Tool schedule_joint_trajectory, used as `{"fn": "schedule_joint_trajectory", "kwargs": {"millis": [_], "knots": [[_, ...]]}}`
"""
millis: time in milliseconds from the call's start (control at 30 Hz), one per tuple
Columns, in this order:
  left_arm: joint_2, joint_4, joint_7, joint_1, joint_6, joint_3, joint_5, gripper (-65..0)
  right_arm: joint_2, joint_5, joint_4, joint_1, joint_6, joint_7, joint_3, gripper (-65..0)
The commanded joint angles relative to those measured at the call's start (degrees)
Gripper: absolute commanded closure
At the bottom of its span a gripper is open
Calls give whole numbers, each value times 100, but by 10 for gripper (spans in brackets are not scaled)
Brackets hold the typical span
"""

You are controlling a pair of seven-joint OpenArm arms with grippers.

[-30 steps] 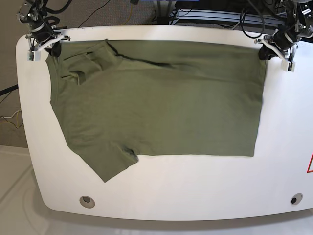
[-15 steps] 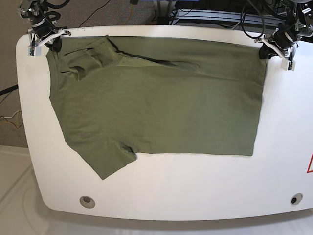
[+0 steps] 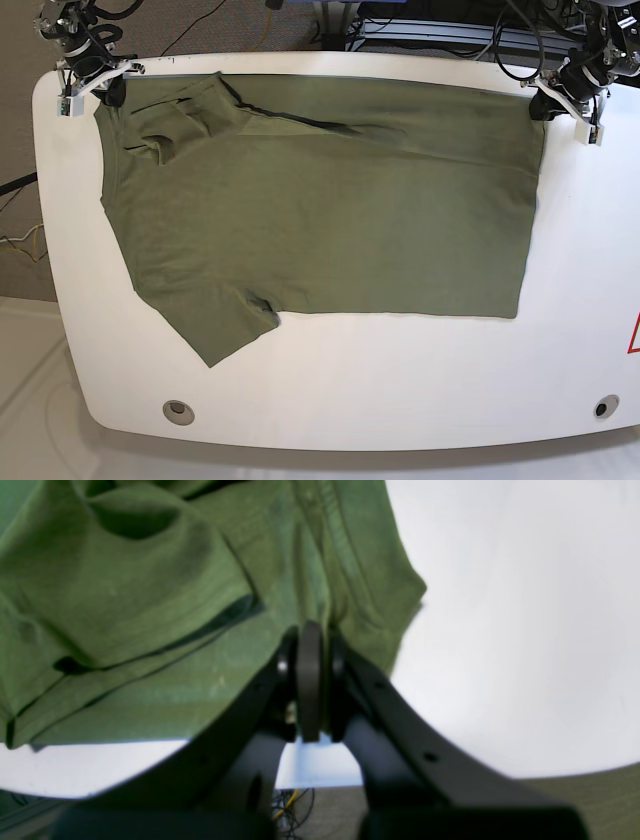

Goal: Fold the T-shirt properly
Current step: 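Drag the green shirt toward the robot base with both grippers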

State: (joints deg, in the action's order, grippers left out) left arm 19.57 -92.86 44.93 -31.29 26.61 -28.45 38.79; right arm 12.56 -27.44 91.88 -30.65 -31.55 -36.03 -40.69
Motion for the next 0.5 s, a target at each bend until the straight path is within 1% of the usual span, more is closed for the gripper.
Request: {"fn": "schedule_joint_trajectory", "kwargs": {"millis": [0, 167, 233, 300, 467], "knots": [[88, -86, 160, -2, -15, -49, -51, -121, 77, 55, 81, -43, 55, -65, -48, -72], [99, -142, 194, -60, -2, -37, -51, -260, 70, 52, 116, -117, 14, 5, -47, -210], [103, -159, 190, -67, 2, -35, -32, -293, 70, 59, 152, -141, 5, 23, -51, -251], [109, -174, 177, -62, 0, -39, -25, -311, 68, 69, 197, -154, 8, 37, -56, -277], [103, -205, 179, -82, 1, -55, -41, -322, 64, 49, 263, -211, -14, 28, -142, -281]]}}
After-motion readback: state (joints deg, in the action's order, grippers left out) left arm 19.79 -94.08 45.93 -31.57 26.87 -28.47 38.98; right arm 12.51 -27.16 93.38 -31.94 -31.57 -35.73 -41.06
